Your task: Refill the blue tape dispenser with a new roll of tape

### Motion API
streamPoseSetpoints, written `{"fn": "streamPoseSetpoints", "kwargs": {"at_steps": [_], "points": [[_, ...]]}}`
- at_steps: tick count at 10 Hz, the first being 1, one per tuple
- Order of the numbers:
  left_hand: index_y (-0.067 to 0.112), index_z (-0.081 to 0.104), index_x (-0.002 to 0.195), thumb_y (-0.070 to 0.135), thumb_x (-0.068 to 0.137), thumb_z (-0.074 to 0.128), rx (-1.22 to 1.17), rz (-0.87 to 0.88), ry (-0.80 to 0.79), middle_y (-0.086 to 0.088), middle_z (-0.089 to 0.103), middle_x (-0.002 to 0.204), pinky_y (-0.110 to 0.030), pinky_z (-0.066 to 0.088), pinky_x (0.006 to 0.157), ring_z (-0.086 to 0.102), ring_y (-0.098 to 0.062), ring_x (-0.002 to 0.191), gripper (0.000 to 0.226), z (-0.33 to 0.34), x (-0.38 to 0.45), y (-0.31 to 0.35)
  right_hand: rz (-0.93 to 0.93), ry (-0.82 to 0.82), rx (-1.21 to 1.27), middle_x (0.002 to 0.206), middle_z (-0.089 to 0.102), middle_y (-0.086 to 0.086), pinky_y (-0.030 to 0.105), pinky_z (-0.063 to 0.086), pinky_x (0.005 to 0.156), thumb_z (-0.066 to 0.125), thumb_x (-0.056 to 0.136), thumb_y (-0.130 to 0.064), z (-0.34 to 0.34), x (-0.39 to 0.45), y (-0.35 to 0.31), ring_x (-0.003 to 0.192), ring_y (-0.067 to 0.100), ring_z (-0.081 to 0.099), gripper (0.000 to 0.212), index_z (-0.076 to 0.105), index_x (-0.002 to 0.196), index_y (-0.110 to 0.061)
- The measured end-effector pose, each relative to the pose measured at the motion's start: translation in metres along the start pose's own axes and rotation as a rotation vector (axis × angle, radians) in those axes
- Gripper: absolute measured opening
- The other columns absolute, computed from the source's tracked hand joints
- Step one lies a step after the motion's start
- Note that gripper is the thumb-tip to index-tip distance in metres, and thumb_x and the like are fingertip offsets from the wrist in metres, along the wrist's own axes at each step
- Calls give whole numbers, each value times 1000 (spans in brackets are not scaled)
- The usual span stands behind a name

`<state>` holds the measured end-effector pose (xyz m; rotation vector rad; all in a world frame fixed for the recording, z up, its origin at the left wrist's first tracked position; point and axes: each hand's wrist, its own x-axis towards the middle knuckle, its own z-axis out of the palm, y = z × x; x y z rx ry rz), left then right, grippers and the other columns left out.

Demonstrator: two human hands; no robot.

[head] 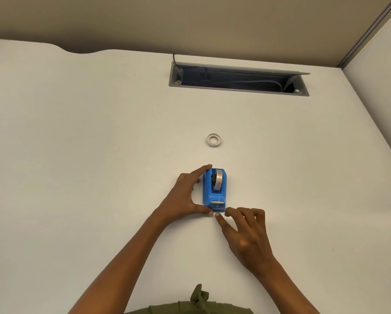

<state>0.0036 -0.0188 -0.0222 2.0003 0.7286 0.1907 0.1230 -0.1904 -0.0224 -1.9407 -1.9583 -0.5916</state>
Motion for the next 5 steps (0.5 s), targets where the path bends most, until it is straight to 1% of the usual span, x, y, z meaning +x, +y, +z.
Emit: {"fn": "streamPoseSetpoints", "kwargs": {"at_steps": [1,2,3,4,5], "points": [[67,11,127,50,51,83,3,-23,-9,53,25,113,-10,33,80,32,20,106,106,0,0,0,116,5,78,87,72,11,29,32,74,73,72,-18,-3,-7,0,87,20,51,22,76,92,-10],[68,9,127,46,52,84,10,-32,-30,44,27,116,-6,34,79,33,19,107,109,-1,2,-4,252,-1,120,87,69,12,27,31,72,75,72,-16,-7,-14,8,84,19,51,22,75,93,-10],[66,1,129,35,60,82,65,-40,-111,43,27,113,-6,35,78,31,21,105,111,-8,3,-3,380,64,175,87,66,10,28,32,71,73,77,-13,-14,-15,21,80,18,47,18,75,95,-12],[53,0,138,23,70,76,172,-41,-185,32,29,123,-18,30,92,34,5,113,106,-22,6,-2,444,197,212,87,62,7,34,39,66,65,82,-15,-27,-8,38,77,14,46,17,74,96,-13],[43,2,142,17,80,65,289,-14,-200,17,17,152,-26,23,107,23,-12,137,92,-37,8,10,561,335,252,87,59,5,32,42,64,64,85,-15,-52,9,50,79,15,49,16,75,97,-14]]}}
